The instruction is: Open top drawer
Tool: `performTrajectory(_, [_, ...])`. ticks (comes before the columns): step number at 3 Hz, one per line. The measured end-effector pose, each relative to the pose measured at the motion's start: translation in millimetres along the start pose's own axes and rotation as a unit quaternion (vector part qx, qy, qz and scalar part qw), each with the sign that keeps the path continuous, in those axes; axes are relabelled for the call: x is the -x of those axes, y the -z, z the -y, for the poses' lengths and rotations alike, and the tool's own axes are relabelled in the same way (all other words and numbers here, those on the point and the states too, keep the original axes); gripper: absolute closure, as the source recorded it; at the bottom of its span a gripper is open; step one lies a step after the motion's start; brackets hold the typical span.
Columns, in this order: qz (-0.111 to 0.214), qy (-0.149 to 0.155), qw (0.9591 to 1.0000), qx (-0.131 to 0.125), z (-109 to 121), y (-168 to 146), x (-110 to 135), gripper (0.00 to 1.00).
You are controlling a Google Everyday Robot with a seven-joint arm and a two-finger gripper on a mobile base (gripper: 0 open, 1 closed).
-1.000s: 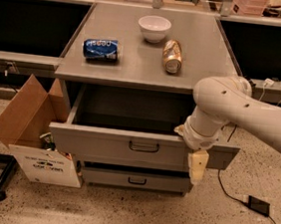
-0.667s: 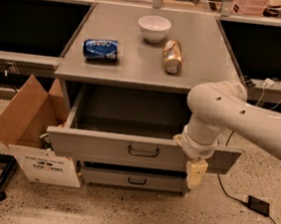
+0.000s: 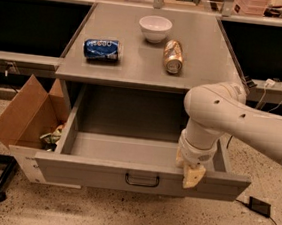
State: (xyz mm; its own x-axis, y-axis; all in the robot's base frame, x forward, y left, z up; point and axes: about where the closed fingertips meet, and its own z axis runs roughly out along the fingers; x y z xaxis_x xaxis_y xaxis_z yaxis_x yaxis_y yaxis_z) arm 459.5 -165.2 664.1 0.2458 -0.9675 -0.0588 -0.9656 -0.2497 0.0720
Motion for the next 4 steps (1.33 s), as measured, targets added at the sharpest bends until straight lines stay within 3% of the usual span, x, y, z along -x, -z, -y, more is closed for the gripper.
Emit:
performTrajectory(1, [0.001, 0.001, 1.0000, -0.002, -3.0, 0.9, 1.3, 0.70])
performTrajectory(2, [0.009, 0.001, 0.9998, -0.017, -5.7, 8.7, 2.0, 0.47])
performTrajectory(4, [0.052, -0.008, 0.9940, -0.096, -12.2, 63.9, -3.1, 0.01])
